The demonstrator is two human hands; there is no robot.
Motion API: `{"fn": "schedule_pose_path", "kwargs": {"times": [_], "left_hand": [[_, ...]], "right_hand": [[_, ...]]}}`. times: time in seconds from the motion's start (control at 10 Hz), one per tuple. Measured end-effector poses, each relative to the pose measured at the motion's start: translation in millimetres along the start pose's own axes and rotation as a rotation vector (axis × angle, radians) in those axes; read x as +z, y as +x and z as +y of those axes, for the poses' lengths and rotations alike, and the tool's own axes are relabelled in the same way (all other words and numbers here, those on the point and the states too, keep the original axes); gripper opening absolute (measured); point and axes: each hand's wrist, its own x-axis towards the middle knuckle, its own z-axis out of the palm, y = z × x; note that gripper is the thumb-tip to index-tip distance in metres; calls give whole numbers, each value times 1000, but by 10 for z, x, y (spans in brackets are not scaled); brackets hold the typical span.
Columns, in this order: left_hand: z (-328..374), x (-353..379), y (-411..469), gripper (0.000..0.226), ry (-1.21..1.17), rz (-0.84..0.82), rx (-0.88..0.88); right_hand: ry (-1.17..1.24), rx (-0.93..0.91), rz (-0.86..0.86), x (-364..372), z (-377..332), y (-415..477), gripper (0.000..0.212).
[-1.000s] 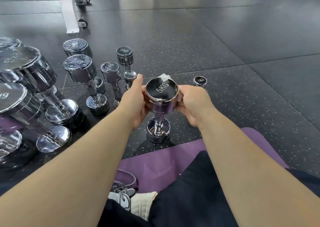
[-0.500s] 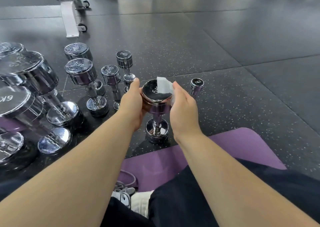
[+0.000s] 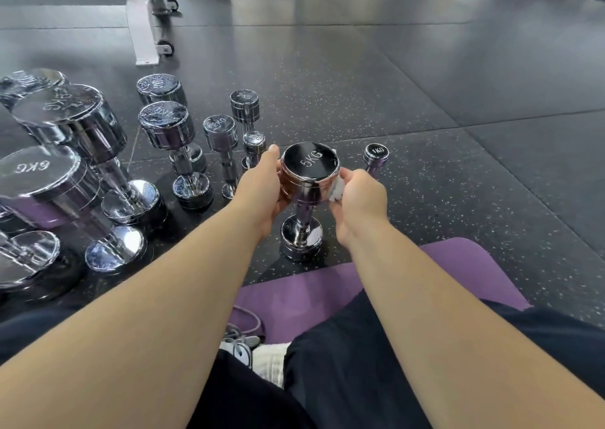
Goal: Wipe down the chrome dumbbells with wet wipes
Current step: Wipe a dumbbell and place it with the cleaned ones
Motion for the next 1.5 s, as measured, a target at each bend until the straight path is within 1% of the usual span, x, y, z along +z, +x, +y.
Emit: {"fn": "schedule_pose_path", "kwargs": {"times": [0.1, 0.2, 0.3, 0.4, 0.5, 0.6, 0.7, 0.8, 0.9, 1.0, 1.1, 1.2, 1.3, 1.4, 1.5], "left_hand": [[5, 5, -5, 45, 18, 1, 5], [-13, 38, -27, 39, 13, -21, 11], [-9, 41, -29, 34, 10, -5, 13], [14, 38, -14, 36, 18, 5, -4], [0, 55, -8, 35, 40, 15, 0], [-10, 79, -36, 34, 38, 14, 8], [14, 74, -77, 32, 44, 7, 17], [33, 38, -108, 31, 43, 17, 16], [50, 29, -157, 29, 34, 33, 30], [27, 44, -225, 28, 57, 30, 30], [-1, 34, -280, 28, 82, 27, 32], [3, 16, -283, 29, 87, 45, 22], [31, 19, -281, 30, 70, 41, -44], [-29, 32, -306, 36, 193, 37, -92], [-22, -20, -341, 51, 190, -8, -283]], "right_hand": [[53, 130, -24, -68, 11, -57, 28], [-17, 88, -43, -152, 50, 30, 39], [-94, -57, 37, -94, -46, 99, 36], [-300, -319, 3, -14, -172, -27, 40], [-601, -623, -48, -47, -47, -243, 41], [-675, -730, -6, -79, 74, -205, 38], [-656, -597, -6, -70, -63, -17, 30], [-631, -411, 27, -102, -66, 77, 45], [-437, -131, 3, -152, -78, -1, 40], [-38, 210, -103, -166, -171, 88, 27], [67, 264, -109, -113, -136, 229, 30], [-4, 361, -191, -125, 71, 223, 24], [11, 408, -229, -194, 174, 221, 25], [120, 403, -313, -225, 184, 240, 34], [-17, 370, -396, -187, 251, 134, 36]]}}
